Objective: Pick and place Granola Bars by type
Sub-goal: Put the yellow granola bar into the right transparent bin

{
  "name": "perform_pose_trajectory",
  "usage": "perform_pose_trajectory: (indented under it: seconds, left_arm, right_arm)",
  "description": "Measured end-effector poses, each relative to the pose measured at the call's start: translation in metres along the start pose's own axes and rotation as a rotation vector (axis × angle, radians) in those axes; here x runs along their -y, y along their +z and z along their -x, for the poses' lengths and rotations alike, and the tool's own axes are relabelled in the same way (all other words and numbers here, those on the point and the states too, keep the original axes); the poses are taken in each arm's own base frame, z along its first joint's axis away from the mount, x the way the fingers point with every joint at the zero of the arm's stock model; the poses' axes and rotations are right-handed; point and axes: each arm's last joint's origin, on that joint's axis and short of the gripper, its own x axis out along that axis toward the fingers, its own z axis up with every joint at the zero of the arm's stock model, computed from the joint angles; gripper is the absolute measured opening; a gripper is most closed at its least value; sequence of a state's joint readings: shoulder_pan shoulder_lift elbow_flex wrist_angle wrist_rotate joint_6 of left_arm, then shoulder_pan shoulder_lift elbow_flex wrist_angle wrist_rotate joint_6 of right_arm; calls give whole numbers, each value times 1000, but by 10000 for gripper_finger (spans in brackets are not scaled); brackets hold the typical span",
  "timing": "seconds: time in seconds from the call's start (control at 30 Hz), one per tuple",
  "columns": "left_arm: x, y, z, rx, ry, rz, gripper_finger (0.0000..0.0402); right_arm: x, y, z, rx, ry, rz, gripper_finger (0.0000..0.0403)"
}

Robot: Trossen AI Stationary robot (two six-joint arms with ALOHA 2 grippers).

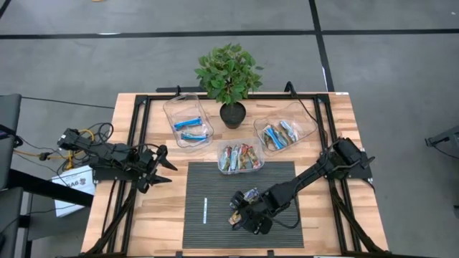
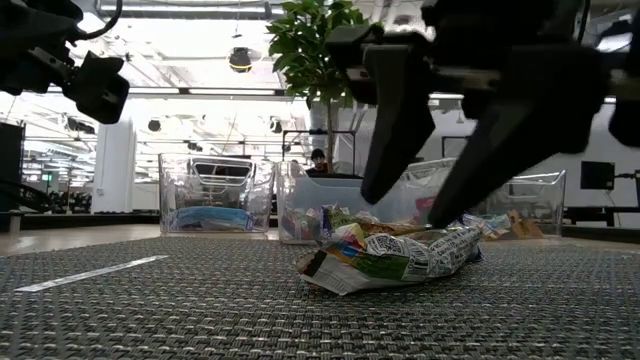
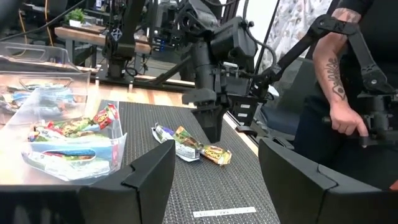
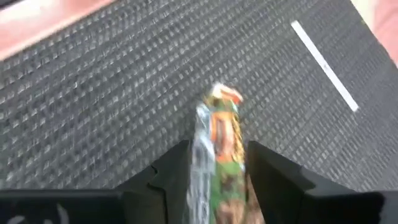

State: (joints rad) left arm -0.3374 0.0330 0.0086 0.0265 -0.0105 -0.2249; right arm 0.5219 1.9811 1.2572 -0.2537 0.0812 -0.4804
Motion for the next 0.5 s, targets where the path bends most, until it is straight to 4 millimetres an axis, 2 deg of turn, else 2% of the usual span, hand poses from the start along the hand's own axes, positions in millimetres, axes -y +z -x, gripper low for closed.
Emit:
perform_pose_trajectory:
  seconds: [0.33,0.5]
  left_arm:
    - [0,0,0,0,0,3,224]
    - [0,0,0,0,0,2,224]
  right_arm:
    - [1,-10,-20,-32,-1,6,150]
    - [1,-11,-23,-38,1,4,147]
